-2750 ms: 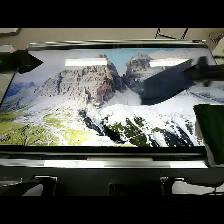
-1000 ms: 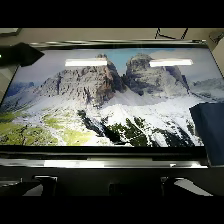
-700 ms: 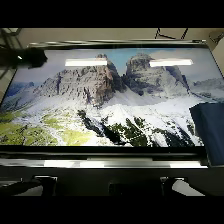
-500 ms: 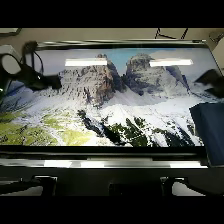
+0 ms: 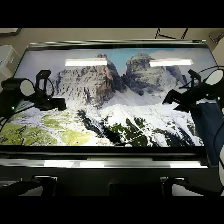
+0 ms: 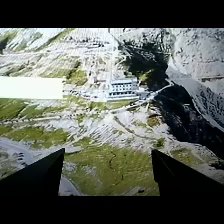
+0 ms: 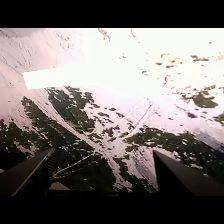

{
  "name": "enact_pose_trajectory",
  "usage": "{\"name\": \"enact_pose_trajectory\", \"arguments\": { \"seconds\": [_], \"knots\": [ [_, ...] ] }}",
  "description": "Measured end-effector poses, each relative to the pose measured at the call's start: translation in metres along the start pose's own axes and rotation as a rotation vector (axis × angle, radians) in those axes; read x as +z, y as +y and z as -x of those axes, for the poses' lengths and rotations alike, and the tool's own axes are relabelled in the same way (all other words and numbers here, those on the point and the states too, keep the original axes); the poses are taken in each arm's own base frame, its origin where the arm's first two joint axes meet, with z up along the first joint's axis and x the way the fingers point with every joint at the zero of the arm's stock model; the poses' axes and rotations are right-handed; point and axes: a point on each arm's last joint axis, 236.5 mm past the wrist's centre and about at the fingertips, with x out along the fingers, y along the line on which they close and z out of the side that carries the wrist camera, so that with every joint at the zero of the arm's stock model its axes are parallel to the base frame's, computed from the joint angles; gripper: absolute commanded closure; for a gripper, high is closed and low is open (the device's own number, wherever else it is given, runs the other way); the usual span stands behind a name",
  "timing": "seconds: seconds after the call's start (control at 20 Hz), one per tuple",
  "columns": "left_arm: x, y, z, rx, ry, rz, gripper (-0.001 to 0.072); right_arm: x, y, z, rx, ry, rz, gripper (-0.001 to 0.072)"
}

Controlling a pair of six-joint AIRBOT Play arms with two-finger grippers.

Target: Fold the clothes and pants, and hang the long-sleeved shirts on hangers.

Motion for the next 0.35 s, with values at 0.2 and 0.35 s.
{"name": "enact_pose_trajectory", "arguments": {
  "seconds": [0.2, 0.35],
  "knots": [
    [-0.0035, 0.0000, -0.0017, 0.001, 0.008, -0.001, 0.0114, -0.0030, 0.0004, -0.0024, -0.005, 0.011, 0.002, 0.0026],
    [-0.0042, 0.0002, -0.0021, 0.001, 0.009, -0.001, 0.0114, -0.0035, 0.0000, -0.0029, -0.008, 0.013, 0.003, 0.0026]
  ]
}}
